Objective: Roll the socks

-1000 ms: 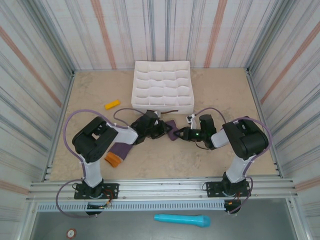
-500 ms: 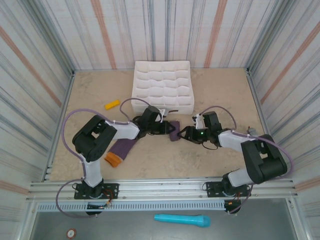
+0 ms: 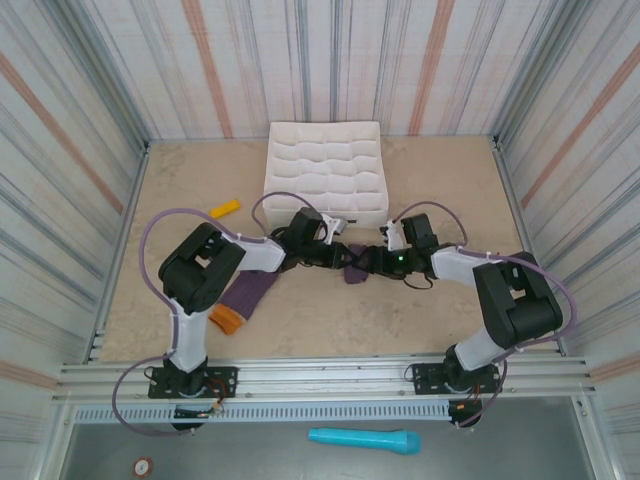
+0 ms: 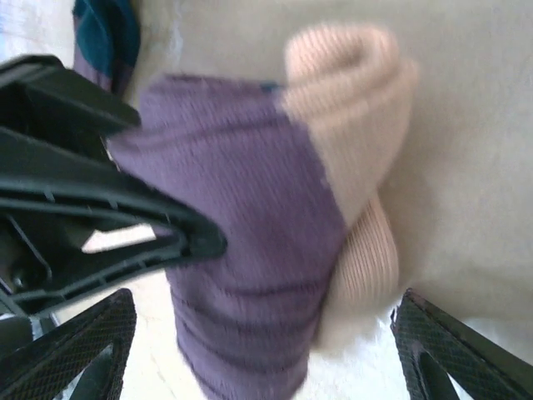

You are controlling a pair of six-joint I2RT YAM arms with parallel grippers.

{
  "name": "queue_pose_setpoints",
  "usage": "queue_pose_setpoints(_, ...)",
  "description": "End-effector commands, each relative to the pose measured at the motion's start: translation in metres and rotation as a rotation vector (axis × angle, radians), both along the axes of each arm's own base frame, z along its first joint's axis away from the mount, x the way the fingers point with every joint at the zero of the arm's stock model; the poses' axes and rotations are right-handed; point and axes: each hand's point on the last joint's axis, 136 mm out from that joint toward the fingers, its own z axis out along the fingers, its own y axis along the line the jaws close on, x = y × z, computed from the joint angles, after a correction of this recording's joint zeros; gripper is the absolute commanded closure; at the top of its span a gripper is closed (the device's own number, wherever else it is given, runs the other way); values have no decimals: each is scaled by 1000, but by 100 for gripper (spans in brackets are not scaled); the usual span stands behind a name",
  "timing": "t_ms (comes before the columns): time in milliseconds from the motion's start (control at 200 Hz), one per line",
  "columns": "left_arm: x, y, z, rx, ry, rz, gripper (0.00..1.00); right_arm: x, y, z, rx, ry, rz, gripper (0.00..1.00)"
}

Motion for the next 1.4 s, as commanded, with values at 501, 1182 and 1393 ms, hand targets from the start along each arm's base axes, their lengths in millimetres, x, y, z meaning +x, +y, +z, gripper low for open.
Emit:
queue_pose_setpoints(501,7,-4,-20,-21,51,-30,100,-2,19,-36,79,38,-18,65)
queue_pose_setpoints(1182,1,8,56,-75,-40,21,36,-5,6,19,5,-105,-36,100)
queue_pose_setpoints(1393,3,26,93,4,-112,66,22,3,-14,67,-97,-265,-93,100)
